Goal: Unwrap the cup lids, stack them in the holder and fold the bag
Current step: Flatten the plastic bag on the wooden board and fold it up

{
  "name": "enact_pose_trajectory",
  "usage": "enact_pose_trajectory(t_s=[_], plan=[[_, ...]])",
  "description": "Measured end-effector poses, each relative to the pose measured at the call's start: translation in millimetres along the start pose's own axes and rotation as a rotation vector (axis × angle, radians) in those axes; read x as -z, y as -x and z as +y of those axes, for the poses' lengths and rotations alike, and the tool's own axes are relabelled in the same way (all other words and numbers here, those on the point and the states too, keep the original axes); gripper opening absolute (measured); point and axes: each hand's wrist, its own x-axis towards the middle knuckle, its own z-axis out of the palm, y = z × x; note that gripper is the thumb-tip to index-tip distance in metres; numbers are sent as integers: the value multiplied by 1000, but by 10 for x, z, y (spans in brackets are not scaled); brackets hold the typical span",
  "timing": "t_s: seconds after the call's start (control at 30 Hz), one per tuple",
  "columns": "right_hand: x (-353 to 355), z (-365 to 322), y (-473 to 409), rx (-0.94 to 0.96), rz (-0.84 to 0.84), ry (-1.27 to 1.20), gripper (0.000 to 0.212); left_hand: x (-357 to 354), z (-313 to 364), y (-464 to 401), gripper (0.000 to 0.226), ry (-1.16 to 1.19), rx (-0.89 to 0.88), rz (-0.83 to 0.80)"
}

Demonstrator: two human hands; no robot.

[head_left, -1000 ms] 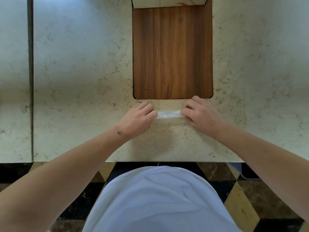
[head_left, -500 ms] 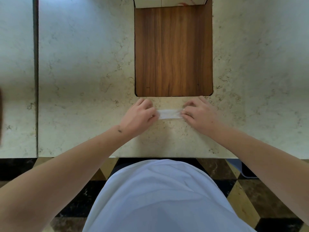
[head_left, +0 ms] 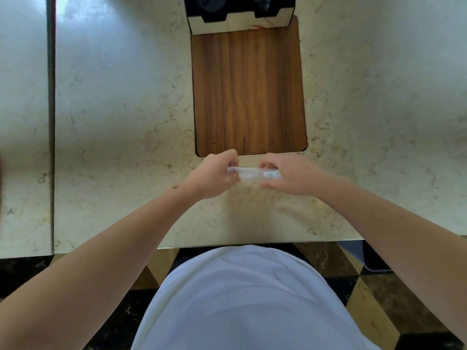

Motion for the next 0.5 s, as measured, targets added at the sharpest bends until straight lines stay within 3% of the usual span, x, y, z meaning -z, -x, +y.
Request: enact_pose_trajectory(t_s=[0.1, 0.3, 0.5], plan=[[155, -82, 5, 51, -2, -39, 17, 64, 269, -104, 6, 13, -58, -40], [397, 71, 242, 29, 80, -215, 27, 148, 741, -254, 10, 58, -88, -70], [536, 538, 732, -5, 155, -521, 19, 230, 1054, -431, 12, 187, -86, -216]])
